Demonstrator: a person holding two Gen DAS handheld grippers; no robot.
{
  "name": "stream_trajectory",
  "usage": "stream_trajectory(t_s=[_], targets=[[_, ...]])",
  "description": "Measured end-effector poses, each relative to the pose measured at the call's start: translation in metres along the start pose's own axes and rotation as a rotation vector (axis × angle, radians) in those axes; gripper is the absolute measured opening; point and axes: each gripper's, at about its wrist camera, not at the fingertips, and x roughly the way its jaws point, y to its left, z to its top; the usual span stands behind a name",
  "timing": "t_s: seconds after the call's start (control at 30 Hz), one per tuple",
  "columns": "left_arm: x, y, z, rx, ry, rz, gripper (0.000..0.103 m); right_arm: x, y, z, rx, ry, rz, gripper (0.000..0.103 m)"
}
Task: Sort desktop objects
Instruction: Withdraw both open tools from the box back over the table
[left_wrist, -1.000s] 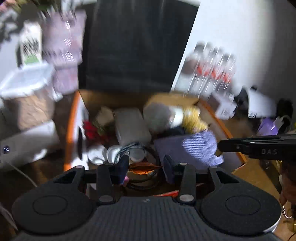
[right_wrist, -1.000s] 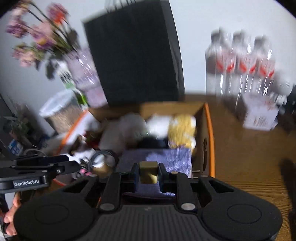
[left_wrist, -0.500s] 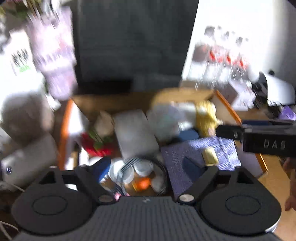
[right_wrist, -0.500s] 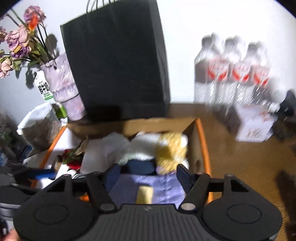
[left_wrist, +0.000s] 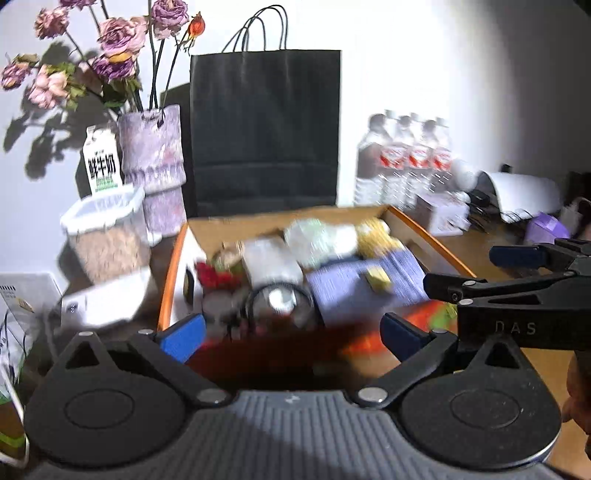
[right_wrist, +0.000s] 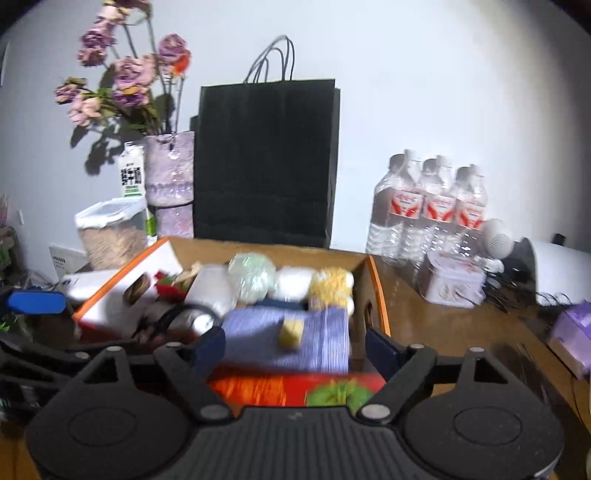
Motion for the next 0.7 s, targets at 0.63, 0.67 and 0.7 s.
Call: stream_trajectory(t_s=[0.63,0.67,0.7], targets=[[-0.121,0.028,-0.170,-0.160,0.070,0.085,0.103,-0.134,0.039,-0.158,-0.005,0.105,0.093,0.095],[-0.123,0.025,-0.170,-0.151,0.044,0.087,0.103,-0.133,0.038,-0.160,0.008,0.105,0.088,0.095],[-0.123,0.021,-0.168,-0.135,0.018,0.091,0.103,-0.131,0.038,-0.161,0.025,0.114,0.074,0.096]])
